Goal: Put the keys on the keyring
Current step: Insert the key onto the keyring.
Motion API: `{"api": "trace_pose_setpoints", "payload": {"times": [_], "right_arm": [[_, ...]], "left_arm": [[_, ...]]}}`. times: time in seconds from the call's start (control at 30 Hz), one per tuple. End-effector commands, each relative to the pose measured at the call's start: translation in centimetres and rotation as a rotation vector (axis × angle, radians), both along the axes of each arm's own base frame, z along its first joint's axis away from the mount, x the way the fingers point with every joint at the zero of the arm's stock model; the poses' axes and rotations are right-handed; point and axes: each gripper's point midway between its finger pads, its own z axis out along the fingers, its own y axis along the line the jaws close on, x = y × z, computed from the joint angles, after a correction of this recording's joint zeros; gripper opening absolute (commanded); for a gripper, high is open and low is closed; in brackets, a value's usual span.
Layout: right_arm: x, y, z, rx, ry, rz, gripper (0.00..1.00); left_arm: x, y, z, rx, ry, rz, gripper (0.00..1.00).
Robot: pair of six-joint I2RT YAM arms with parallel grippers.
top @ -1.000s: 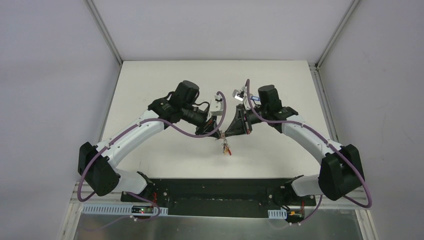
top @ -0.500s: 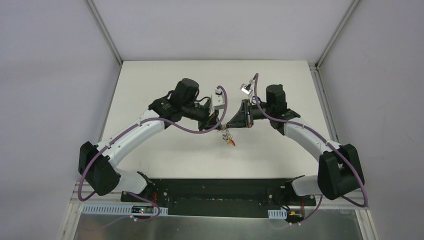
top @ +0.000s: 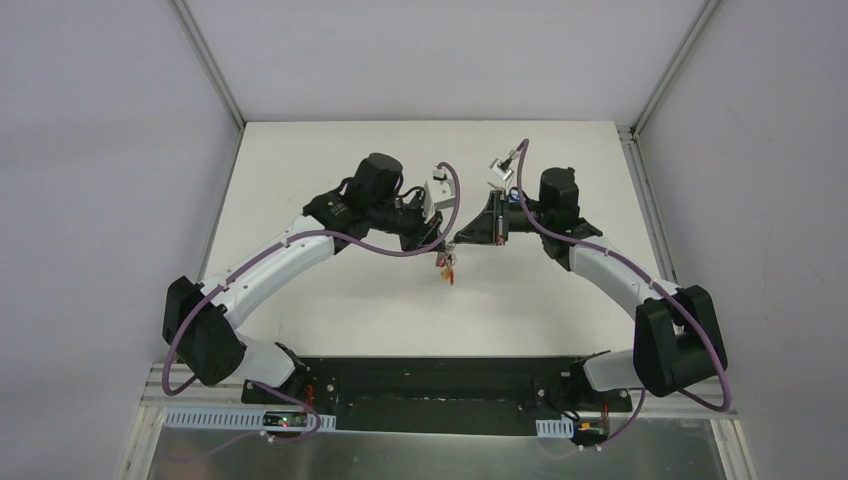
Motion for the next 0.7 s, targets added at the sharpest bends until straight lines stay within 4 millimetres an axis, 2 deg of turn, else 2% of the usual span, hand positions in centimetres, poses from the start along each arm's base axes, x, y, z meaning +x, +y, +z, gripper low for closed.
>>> {"api": "trace_pose_setpoints", "payload": {"times": [0.0,0.4,0.67], "right_arm": [[0.8,0.1,1.4,0.042,-0.073,-0.024,0.0],[-0.5,-0.9,2.3,0.086,-0.266,0.055,0.0],[-1.2,-1.0,3.0,0.105,-0.305,0.082,0.0]], "left_arm": [[0.5,-0.7,1.5,-0.024,-0.012,0.025,0.18],[0.6,0.6,3.2,-0.106,0.033,0.046,0.32],[0.5,-0.8,3.1,-0.173,0.18,0.061,0.37]]}}
